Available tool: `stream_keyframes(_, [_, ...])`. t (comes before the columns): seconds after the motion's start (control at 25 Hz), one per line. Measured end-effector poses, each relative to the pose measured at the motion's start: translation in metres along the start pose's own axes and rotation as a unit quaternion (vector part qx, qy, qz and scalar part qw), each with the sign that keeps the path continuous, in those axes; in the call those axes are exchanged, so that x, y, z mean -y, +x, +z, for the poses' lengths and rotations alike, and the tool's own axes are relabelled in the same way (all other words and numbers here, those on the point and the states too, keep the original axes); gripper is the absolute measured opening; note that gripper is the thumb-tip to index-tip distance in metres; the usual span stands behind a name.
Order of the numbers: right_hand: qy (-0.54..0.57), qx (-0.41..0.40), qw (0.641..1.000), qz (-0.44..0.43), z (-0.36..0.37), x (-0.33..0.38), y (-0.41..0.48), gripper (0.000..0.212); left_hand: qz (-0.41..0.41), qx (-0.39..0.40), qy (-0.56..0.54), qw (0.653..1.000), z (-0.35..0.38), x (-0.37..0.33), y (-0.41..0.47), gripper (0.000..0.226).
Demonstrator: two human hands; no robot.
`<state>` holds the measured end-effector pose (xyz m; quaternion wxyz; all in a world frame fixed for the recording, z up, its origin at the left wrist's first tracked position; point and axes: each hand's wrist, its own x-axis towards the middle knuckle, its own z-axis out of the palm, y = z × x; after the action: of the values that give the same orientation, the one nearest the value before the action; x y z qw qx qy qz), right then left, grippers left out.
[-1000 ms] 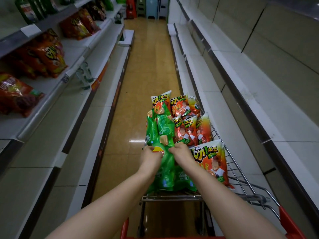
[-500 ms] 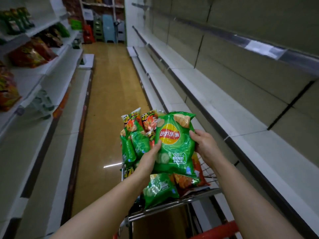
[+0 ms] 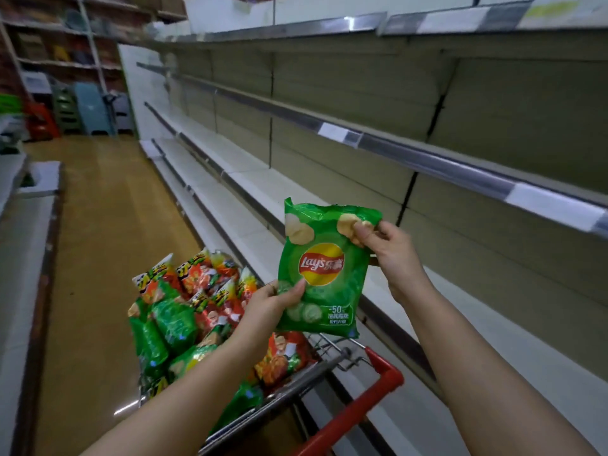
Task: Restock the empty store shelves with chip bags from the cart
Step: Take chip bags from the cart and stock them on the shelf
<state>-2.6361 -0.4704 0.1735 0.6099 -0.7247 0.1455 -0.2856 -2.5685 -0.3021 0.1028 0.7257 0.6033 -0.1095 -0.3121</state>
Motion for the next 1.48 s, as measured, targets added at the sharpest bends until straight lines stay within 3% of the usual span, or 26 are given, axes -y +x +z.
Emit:
stream_keyframes(0.08, [-0.025, -0.017, 0.999, -0.016, -0.030, 0.013, -0.013, 0.005, 0.008, 0.016, -0.005, 1.000, 0.025, 0.001, -0.009, 0.035])
stream_keyframes(0.24, [-0.078, -0.002, 0.996, -0.032, -0.088, 0.043, -0.050, 0.026, 0.040, 0.026, -0.034, 0.998, 0.086, -0.001, -0.034, 0.031])
stream_keyframes(0.4, [-0.053, 0.027, 0.998, -0.027, -0.141, 0.068, -0.095, 0.021, 0.065, 0.066, -0.033, 0.995, 0.151, -0.011, -0.071, 0.039])
stream_keyframes(0.52, [-0.070, -0.042, 0.994, -0.066, -0.188, 0.090, -0.125, 0.023, 0.086, 0.093, -0.010, 0.992, 0.202, -0.021, -0.104, 0.051])
stream_keyframes(0.6, [-0.083, -0.095, 0.989, -0.080, -0.221, 0.104, -0.142, 0.036, 0.094, 0.125, 0.020, 0.987, 0.233, -0.030, -0.126, 0.057])
stream_keyframes(0.72, [-0.103, -0.182, 0.972, -0.101, -0.276, 0.128, -0.168, 0.056, 0.107, 0.175, 0.064, 0.977, 0.286, -0.043, -0.154, 0.048])
stream_keyframes(0.92, [-0.125, -0.290, 0.946, -0.080, -0.352, 0.165, -0.204, 0.066, 0.108, 0.240, 0.088, 0.961, 0.378, -0.064, -0.174, 0.033])
stream_keyframes(1.0, [-0.150, -0.308, 0.938, -0.056, -0.375, 0.171, -0.213, 0.062, 0.099, 0.263, 0.094, 0.955, 0.410, -0.071, -0.170, 0.031])
stream_keyframes(1.16, [-0.190, -0.344, 0.919, -0.024, -0.405, 0.171, -0.229, 0.028, 0.088, 0.305, 0.130, 0.940, 0.468, -0.077, -0.154, 0.032])
stream_keyframes(1.36, [-0.241, -0.390, 0.889, 0.012, -0.442, 0.174, -0.221, 0.028, 0.104, 0.370, 0.172, 0.907, 0.528, -0.074, -0.129, 0.039])
stream_keyframes(1.48, [-0.269, -0.422, 0.865, 0.039, -0.459, 0.174, -0.208, 0.031, 0.055, 0.459, 0.169, 0.871, 0.549, -0.075, -0.111, 0.025])
